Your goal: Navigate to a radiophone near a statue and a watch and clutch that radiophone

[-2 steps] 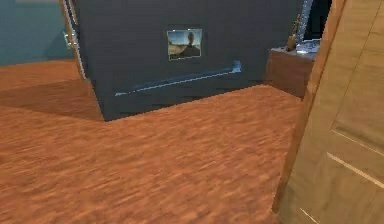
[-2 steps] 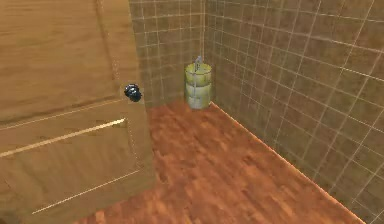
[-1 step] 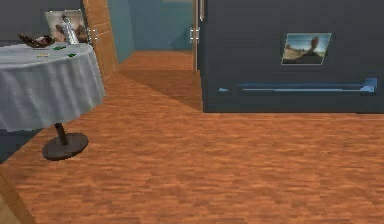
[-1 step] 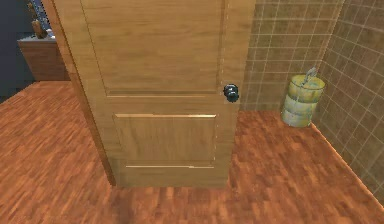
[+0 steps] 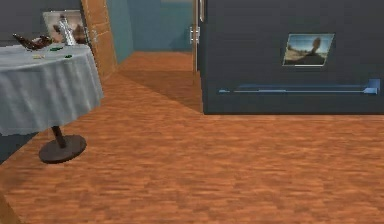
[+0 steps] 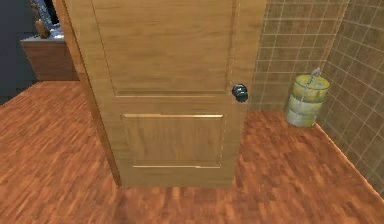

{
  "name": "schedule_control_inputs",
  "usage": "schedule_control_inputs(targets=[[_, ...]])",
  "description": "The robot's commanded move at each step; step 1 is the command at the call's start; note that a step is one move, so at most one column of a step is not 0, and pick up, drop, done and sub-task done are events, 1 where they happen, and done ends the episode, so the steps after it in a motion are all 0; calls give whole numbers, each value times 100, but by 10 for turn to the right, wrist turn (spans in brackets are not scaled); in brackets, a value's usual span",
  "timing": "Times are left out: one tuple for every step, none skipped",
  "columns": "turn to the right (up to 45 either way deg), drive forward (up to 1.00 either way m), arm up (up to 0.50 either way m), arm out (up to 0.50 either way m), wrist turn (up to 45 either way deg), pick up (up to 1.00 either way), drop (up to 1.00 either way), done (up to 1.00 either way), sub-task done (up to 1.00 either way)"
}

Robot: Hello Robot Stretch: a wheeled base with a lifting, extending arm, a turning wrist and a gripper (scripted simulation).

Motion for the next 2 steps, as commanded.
schedule_control_inputs(targets=[[-90,0,0,0,0,0,0,0,0],[0,85,0,0,0,0,0,0,0]])
